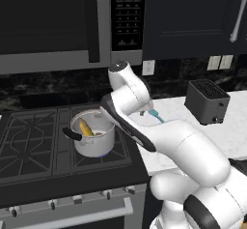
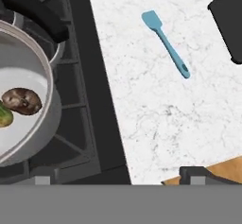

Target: Put the cucumber and mushroom in the pot. Retrieve the spatula and lightly stir the vegetables in the pot.

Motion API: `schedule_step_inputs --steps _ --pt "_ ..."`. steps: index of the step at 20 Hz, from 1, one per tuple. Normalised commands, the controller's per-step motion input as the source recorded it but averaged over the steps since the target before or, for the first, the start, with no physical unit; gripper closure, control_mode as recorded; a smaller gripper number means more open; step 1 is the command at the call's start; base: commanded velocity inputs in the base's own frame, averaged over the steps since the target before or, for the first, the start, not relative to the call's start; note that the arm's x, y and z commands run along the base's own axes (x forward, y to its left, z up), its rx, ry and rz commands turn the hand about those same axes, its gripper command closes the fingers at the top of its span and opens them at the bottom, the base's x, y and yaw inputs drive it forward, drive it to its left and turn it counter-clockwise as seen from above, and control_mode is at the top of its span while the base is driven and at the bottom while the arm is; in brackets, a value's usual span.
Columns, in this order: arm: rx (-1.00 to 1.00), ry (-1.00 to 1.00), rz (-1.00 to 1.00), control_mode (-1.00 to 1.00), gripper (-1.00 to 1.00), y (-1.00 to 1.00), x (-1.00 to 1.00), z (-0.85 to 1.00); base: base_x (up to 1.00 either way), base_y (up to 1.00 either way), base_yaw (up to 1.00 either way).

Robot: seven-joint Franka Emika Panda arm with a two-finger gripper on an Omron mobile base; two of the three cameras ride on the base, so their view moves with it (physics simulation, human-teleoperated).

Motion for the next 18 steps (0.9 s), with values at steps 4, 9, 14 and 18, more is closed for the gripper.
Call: schedule_step_inputs --steps 4,9,14,18 --pt "0.00 0.06 -0.05 -1.00 -1.00 -1.00 0.04 0.00 0.00 0.00 0.00" --pt "0.00 0.06 -0.02 -1.00 -1.00 -1.00 0.34 -0.15 0.00 0.00 0.00" --pt "0.00 0.03 0.00 -1.00 -1.00 -0.98 0.45 -0.46 0.00 0.00 0.00" --pt "0.09 0.00 0.00 -1.00 -1.00 -0.94 0.16 -0.73 0.00 0.00 0.00"
